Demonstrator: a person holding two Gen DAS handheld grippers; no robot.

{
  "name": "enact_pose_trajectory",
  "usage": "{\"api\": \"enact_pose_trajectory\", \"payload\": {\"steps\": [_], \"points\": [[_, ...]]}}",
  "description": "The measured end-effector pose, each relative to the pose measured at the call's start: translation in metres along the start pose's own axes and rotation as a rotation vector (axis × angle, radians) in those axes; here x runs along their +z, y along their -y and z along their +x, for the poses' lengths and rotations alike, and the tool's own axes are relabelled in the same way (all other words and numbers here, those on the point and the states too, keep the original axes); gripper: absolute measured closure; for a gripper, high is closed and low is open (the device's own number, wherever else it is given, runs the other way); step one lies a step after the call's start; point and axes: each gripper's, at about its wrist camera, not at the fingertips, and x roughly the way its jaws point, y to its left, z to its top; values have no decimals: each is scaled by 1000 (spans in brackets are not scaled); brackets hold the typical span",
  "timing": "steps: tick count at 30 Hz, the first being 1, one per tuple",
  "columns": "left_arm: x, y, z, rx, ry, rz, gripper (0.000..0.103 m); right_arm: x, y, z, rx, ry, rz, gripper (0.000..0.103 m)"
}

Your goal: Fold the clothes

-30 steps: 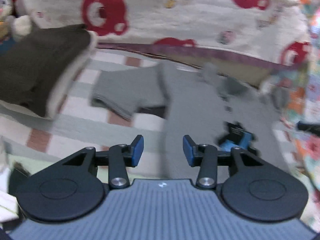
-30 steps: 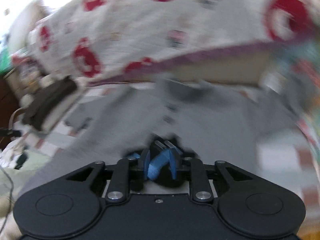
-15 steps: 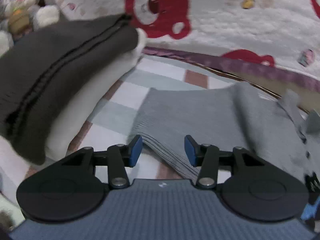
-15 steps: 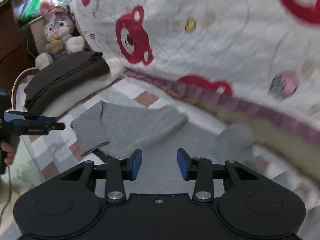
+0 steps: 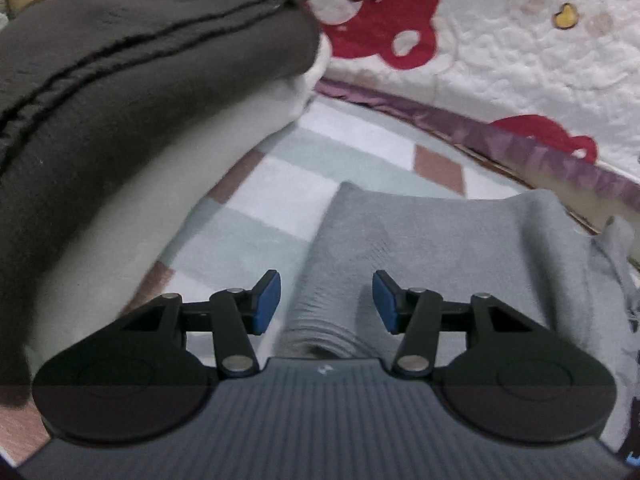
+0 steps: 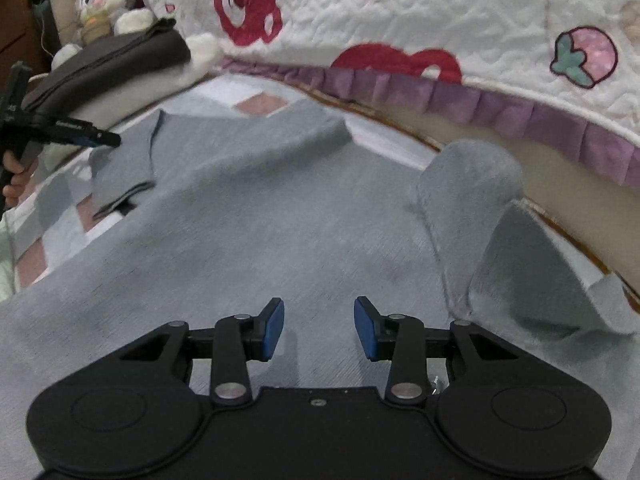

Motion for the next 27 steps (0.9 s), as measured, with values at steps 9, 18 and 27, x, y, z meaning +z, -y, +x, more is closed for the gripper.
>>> {"api": "enact_pose_trajectory", "payload": {"steps": [9,18,27], "points": [[-11,-2,8,96,45,15,40,7,-3,21,67,72,-16,59],[-10,0,17,15,-10,-16,25,23,2,44,81,99,96,59],[-12,23,13,41,23,137,78,-1,3,47,67,52,125,59]]}}
